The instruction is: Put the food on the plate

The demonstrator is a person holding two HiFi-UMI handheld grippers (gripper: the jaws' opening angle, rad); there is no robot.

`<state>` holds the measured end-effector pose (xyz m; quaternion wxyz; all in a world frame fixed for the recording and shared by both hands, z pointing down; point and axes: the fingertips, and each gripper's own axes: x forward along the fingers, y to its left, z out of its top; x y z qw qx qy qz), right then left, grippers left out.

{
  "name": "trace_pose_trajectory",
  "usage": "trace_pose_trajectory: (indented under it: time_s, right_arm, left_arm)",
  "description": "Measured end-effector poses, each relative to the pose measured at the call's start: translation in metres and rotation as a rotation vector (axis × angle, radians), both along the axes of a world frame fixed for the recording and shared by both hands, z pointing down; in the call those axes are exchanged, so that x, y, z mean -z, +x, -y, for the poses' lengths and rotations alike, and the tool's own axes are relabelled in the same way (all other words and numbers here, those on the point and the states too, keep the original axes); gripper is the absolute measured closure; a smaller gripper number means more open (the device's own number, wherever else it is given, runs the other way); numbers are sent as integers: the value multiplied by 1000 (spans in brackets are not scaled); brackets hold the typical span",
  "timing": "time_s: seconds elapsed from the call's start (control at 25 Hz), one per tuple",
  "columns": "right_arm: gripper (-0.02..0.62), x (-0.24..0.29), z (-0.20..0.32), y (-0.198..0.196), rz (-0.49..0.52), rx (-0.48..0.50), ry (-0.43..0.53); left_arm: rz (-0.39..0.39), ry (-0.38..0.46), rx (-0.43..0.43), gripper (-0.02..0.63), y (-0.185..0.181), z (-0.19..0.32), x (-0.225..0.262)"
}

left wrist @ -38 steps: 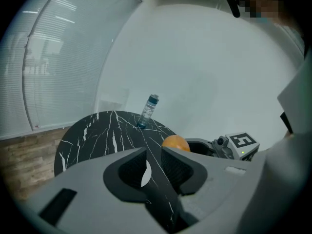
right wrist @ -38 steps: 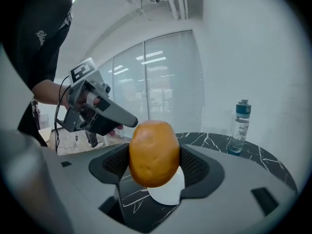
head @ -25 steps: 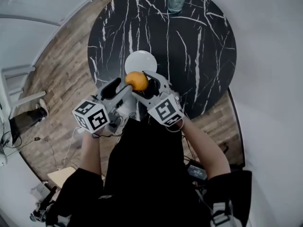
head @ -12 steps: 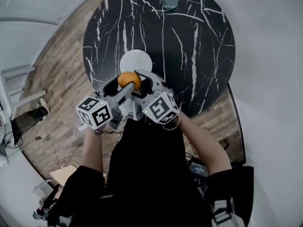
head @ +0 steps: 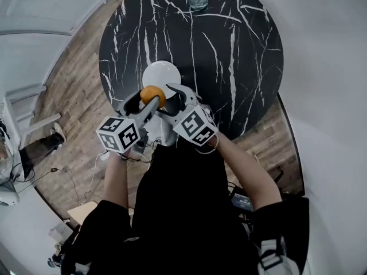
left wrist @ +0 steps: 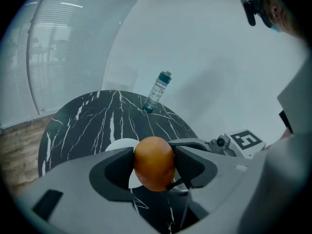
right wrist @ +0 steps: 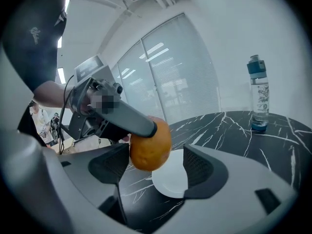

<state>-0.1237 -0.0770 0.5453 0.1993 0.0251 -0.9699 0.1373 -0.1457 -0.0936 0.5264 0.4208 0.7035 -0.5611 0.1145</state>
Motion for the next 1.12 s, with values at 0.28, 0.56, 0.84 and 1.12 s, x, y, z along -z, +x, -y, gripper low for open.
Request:
trace_pose_trajectory:
  time_s: [0.28,0.56,0.84,1.12]
  right_arm:
    - [354,-21,1,23,-32,-20,-92]
    - [598,-26,24,46,-16,-107,-69]
    - [598,-37,38,48,-11,-136,-80]
    - [598,-39,41,57,-16,-171,-82]
  left_arm:
    - [209,-46,-49,349,-6,0,-10]
    - [365,-97,-75,349,-8,5,-20]
    - [418,-161,-136,349,1,5,-40]
    - [469,-199,-200,348,4,18,-58]
